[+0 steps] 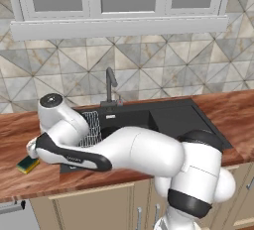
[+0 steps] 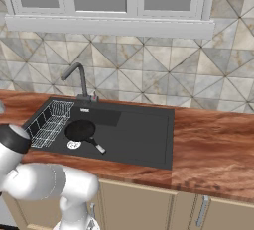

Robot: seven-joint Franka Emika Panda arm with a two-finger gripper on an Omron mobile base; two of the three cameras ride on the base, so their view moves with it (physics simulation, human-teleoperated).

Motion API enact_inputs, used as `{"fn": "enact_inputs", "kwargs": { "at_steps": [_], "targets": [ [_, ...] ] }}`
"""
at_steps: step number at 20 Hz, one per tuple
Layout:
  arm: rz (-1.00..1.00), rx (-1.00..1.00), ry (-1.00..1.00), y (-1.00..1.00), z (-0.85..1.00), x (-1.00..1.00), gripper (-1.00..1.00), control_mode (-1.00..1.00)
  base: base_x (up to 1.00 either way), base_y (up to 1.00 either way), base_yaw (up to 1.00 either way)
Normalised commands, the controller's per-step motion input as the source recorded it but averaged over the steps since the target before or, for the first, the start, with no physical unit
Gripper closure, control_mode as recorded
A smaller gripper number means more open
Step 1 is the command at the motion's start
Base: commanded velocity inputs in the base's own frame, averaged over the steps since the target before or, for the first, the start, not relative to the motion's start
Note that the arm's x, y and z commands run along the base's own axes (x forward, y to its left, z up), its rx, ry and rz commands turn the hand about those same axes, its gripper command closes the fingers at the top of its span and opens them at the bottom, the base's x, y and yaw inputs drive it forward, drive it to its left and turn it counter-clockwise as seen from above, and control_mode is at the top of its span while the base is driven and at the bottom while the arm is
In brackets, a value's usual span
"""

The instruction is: Pick the pan and sponge and place them into the sink. Then turn on the water.

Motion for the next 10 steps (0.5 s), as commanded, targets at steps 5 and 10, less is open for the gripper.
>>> {"fn": "enact_inputs", "kwargs": {
  "at_steps": [5,10],
  "targets": [
    [0.15,0.00,-0.03,0.19,-0.02,0.17,-1.00,-1.00,0.00,0.00,0.00],
    [0.16,0.00,-0.01,0.17,-0.04,0.15,-1.00,-1.00,0.00,0.00,0.00]
  ]
}}
